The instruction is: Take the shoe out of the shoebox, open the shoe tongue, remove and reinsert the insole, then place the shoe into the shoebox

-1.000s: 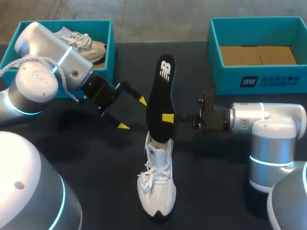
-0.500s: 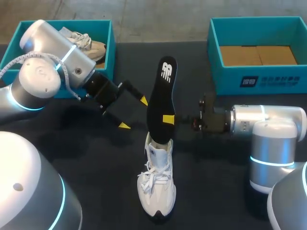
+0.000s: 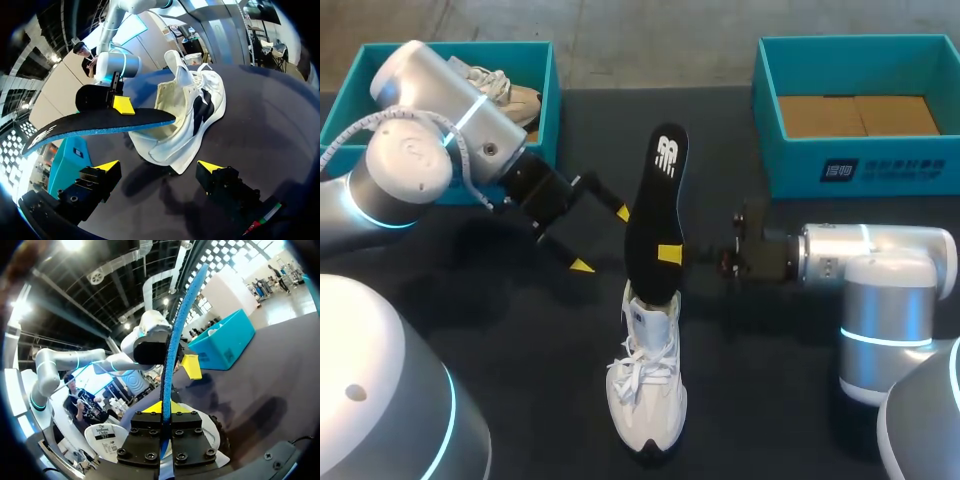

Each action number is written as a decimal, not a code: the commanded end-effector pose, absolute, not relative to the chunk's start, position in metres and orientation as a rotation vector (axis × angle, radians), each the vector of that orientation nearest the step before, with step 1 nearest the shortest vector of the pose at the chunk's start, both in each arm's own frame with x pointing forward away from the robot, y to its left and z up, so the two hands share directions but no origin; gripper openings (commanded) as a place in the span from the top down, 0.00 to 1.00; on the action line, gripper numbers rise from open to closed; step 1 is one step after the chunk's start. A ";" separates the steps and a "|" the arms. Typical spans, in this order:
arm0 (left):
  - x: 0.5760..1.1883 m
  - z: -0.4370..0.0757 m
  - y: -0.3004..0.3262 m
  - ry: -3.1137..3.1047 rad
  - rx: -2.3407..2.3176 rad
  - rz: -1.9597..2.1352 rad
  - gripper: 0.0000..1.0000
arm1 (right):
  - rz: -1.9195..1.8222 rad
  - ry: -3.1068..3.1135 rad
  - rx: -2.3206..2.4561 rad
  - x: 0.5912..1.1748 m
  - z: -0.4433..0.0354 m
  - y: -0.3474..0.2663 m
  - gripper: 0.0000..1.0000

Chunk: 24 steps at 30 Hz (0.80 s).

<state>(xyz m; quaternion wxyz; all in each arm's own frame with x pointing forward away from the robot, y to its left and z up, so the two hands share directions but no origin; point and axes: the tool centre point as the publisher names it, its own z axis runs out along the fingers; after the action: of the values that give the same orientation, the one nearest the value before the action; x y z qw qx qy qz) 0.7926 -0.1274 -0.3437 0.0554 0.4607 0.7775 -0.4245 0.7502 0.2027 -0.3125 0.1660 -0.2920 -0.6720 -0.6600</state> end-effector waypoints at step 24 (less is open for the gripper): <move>0.794 -0.346 -0.130 2.379 1.400 -1.292 0.00 | -1.870 -1.971 -0.871 0.749 -0.295 0.205 1.00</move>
<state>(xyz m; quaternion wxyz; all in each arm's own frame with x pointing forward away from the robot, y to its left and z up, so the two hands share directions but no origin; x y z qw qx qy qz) 0.7931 -0.1291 -0.3457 0.0484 0.4577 0.7796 -0.4246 0.7509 0.2071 -0.3004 0.1454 -0.3008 -0.6814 -0.6512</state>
